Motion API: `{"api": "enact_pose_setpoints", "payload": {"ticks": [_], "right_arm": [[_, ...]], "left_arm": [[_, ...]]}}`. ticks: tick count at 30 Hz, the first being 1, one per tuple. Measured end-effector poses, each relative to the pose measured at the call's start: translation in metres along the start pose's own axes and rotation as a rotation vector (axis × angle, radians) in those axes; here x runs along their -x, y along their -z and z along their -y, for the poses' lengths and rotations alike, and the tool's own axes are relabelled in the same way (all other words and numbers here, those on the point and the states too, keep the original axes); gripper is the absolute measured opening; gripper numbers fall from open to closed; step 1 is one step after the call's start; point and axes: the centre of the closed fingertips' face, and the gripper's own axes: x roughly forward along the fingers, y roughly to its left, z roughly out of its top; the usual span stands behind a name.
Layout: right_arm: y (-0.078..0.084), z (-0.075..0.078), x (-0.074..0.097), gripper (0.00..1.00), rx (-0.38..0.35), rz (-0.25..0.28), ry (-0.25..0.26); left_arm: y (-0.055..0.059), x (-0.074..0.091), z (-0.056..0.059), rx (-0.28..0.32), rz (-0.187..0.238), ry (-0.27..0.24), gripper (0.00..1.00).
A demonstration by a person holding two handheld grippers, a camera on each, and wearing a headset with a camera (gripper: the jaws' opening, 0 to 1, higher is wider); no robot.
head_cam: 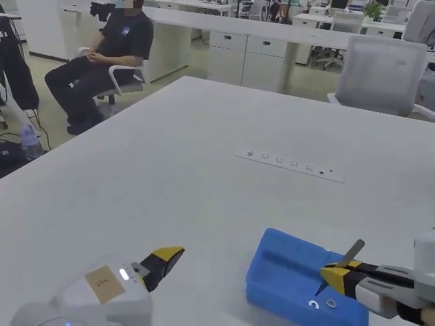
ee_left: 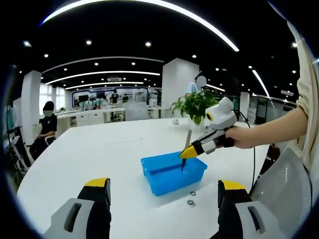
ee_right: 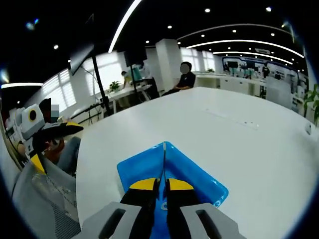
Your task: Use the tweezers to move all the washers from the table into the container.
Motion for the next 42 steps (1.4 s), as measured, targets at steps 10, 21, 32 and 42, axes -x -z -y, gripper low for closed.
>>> {"api": "enact_pose_setpoints", "payload": {"ticks": [10,21,32,42], "right_arm": [[-0.013,-0.034,0.02,0.03,0.016,0.063,-0.043],[0.011,-0.054,0.015,0.03,-0.012,0.027,-0.105],[0.043,-0.057,-0.001,0.04,0.023,-0.078,-0.122],[0.052,-0.055,-0.004,0.04,0.06,-0.133,-0.117]], "left_arm": [[0.001,0.0,0.002,-0.004,-0.006,0.007,0.89],[0.0,0.0,0.004,0.003,0.003,0.019,0.88],[0.001,0.0,0.003,0.004,-0.007,0.018,0.86],[0.002,0.0,0.003,0.002,-0.011,0.019,0.85]]}}
